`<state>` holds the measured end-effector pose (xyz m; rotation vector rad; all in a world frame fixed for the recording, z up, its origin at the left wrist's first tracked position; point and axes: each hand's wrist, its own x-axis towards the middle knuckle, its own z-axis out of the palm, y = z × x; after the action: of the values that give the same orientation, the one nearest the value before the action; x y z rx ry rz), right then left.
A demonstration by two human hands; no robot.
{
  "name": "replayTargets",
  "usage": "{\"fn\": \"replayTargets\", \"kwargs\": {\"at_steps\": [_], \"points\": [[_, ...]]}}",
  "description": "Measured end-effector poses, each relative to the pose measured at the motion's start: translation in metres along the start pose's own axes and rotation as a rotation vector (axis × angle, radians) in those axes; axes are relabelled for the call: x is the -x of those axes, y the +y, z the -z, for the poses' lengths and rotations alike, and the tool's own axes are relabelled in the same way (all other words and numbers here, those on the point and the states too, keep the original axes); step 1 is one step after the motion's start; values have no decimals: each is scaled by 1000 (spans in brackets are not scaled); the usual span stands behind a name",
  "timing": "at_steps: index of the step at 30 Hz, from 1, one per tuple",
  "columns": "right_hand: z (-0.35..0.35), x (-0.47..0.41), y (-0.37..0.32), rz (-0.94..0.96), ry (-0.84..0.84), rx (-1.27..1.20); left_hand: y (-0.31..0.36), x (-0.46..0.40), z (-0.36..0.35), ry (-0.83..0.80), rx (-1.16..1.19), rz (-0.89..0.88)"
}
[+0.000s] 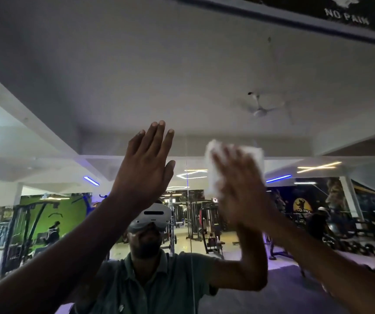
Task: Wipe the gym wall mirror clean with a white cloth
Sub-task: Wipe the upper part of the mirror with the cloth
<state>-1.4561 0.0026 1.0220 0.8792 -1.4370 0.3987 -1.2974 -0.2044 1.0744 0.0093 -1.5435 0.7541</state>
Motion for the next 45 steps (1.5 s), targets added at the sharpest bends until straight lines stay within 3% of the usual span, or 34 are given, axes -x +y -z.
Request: {"fn": "replayTargets", "kwargs": {"at_steps": [3,5,7,10,12,15,18,20,22,25,27,29,31,34,36,38,40,42,45], "points": [[16,-45,82,-516,66,43,3,0,-2,4,-4,15],[19,-54,80,-741,95,-11,4,0,-3,6,-4,20],[8,-43,21,-658,134,45,5,0,-3,5,-11,26],[-8,9,-79,-174,8,-27,3,0,-4,15,3,23],[-6,17,-74,5,-18,-65,2,1,-3,17,14,12],[-6,-13,0,-130,71,4,3,2,-3,14,10,18],[5,-51,61,-535,117,-10,5,1,-4,11,-10,24],[6,-63,53,-733,151,-42,5,1,-3,17,-13,18],[-4,-50,0,-647,186,30,4,1,-4,27,-5,16],[-14,10,-80,-146,55,-53,1,1,-5,47,-10,6],[-9,18,-51,23,58,-109,-1,1,-5,37,-6,-3],[-10,6,10,-79,61,-59,0,1,-5,24,-10,1],[-3,-12,62,-340,92,-23,3,1,-5,30,-20,12],[1,-30,52,-639,141,4,6,0,-4,42,-23,22],[-7,-26,-5,-511,153,50,7,1,-5,46,-20,23],[-15,-9,-51,-215,63,5,6,1,-5,50,-13,26],[-11,-13,-44,-57,16,1,4,0,-4,46,50,43],[-10,-40,-1,-103,18,120,3,0,-1,39,130,90],[6,-93,52,-471,101,13,5,2,0,18,65,125]]}}
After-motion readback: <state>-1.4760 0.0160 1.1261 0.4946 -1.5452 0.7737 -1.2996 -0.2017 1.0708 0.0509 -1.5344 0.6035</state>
